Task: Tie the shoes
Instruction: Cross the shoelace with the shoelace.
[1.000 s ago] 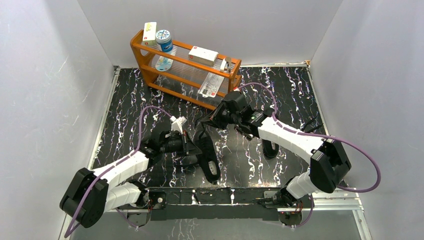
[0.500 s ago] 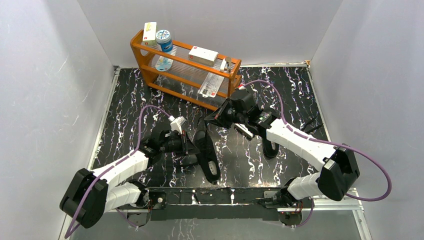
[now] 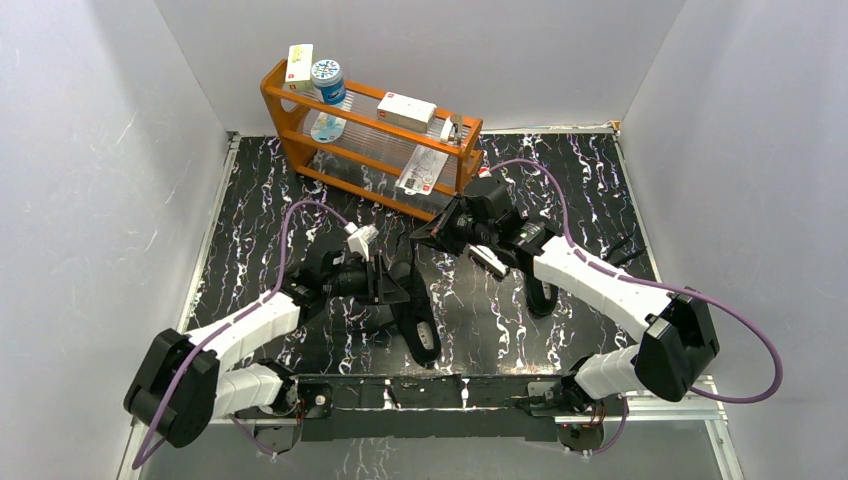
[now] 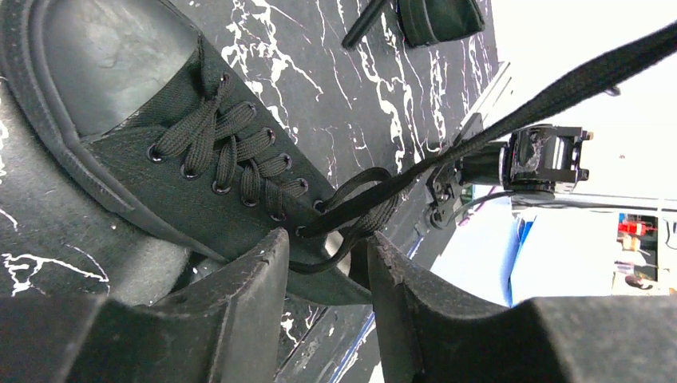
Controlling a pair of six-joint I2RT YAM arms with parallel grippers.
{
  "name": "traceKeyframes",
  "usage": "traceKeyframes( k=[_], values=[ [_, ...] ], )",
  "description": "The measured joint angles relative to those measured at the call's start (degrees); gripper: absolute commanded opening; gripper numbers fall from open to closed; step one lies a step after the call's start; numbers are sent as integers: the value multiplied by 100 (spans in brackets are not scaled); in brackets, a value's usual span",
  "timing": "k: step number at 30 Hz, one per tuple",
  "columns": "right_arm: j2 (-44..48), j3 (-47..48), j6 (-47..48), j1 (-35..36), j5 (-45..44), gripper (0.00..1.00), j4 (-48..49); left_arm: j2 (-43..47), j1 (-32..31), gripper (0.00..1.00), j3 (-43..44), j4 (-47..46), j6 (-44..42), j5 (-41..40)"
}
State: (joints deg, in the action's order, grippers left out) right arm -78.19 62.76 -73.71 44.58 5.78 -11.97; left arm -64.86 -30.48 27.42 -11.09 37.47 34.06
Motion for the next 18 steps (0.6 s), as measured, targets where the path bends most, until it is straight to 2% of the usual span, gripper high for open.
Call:
traceKeyframes(
  k=[8,14,18],
  values=[
    [-31,0,-11,-74,127,0,13,-728,0,40,164,-260,-22,293],
    [-33,0,-72,-107,205,0,46,-887,0,31,186,-551,68,411],
    [-33,2,-107,-107,227,0,52,-946,0,21,190,-765,144,470]
  ],
)
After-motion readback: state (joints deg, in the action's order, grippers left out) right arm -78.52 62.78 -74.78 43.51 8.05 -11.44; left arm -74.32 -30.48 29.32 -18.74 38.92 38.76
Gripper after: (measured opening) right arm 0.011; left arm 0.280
